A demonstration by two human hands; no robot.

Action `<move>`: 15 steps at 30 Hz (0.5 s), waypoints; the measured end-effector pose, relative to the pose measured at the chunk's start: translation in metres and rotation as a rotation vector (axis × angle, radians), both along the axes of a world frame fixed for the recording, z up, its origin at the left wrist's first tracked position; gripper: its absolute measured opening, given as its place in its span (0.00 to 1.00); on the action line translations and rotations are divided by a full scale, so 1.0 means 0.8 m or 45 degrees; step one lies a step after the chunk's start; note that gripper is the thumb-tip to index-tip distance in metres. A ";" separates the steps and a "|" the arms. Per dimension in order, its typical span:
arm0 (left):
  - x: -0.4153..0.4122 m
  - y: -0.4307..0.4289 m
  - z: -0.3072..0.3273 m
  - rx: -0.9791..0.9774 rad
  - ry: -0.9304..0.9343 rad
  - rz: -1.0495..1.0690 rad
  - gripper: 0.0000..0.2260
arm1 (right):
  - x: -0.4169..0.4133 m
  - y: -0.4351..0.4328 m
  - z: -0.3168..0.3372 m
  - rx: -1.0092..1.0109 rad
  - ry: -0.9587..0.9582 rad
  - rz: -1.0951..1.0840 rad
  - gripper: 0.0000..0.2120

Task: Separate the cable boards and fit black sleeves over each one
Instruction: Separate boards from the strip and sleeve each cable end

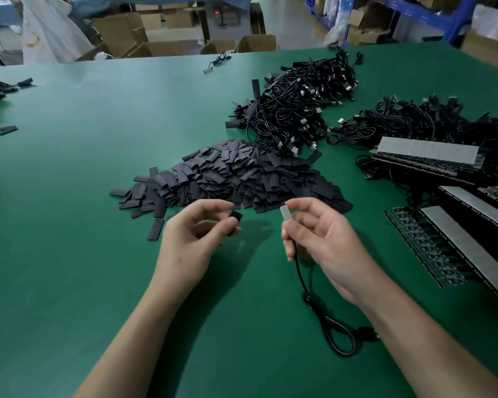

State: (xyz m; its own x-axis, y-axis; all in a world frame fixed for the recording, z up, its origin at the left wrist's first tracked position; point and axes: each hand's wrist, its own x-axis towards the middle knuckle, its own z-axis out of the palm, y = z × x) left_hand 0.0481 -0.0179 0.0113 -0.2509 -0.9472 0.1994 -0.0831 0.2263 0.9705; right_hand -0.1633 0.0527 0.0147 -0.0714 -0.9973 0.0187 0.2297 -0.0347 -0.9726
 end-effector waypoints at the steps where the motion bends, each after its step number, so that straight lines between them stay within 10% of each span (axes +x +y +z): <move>1: -0.005 0.006 0.001 0.072 0.105 -0.088 0.06 | 0.001 0.000 0.000 0.005 0.023 0.023 0.15; 15: -0.024 0.021 -0.002 0.166 0.213 -0.343 0.09 | 0.013 0.005 0.000 0.028 0.243 0.105 0.06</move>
State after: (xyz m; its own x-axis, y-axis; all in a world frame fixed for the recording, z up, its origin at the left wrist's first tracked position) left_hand 0.0286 -0.0012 0.0095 -0.4694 -0.8717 0.1407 0.1256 0.0918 0.9878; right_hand -0.1532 0.0566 0.0144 0.0130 -0.9999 0.0024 0.0424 -0.0019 -0.9991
